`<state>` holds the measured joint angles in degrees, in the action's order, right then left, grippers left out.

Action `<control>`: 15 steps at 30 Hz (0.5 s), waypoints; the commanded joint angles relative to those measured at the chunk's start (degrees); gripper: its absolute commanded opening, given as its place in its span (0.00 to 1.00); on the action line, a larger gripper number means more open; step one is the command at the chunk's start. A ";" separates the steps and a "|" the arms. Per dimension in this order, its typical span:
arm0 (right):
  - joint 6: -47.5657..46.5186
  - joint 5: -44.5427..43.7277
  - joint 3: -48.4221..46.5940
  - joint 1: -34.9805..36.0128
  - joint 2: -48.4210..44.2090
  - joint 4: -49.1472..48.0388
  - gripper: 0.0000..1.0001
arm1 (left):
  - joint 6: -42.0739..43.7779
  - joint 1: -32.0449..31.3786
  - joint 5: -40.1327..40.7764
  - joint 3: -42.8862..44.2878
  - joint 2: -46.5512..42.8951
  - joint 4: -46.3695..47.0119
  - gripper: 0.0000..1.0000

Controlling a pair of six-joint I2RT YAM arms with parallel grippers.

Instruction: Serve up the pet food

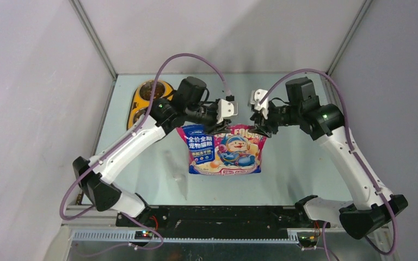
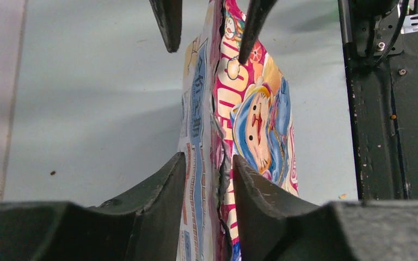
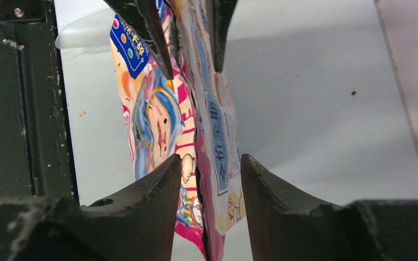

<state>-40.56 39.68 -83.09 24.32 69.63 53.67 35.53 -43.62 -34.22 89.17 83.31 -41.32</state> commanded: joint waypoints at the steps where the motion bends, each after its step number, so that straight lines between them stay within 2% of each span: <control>1: -2.45 1.82 1.34 1.80 1.58 -3.22 0.45 | 1.97 -0.21 -1.14 2.87 0.64 0.16 0.37; 5: -3.24 0.69 1.63 3.33 2.55 -3.22 0.36 | 0.14 -0.11 0.80 3.07 1.09 -0.60 0.29; 7: -4.06 0.37 1.77 3.36 2.37 -2.63 0.18 | -0.73 0.05 1.30 2.54 0.66 -0.76 0.22; 8: -4.35 0.25 1.83 3.21 2.10 -2.28 0.14 | -0.81 0.17 1.23 2.12 0.47 -1.17 0.15; 9: -4.40 0.21 1.90 3.03 1.92 -2.22 0.05 | -0.68 0.43 0.94 1.87 0.04 -1.50 0.11; 10: -4.39 0.26 2.06 2.45 1.52 -2.14 0.02 | -0.21 0.62 0.71 1.27 -0.19 -2.45 0.04; 11: -4.15 0.43 2.27 1.62 1.32 -2.29 0.00 | 0.11 1.09 0.07 0.88 -0.81 -2.89 0.02; 13: -2.13 1.21 2.39 0.11 0.58 -2.71 0.00 | 0.67 2.23 -0.31 -0.71 -1.95 -3.81 0.01; 15: -1.02 1.75 2.47 -0.98 -0.27 -2.76 0.00 | 2.14 3.43 -0.60 -2.58 -2.95 -4.71 0.15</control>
<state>-43.59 40.84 -80.71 26.24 72.14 52.03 35.68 -43.00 -35.03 89.19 84.27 -42.22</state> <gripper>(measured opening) 0.012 0.055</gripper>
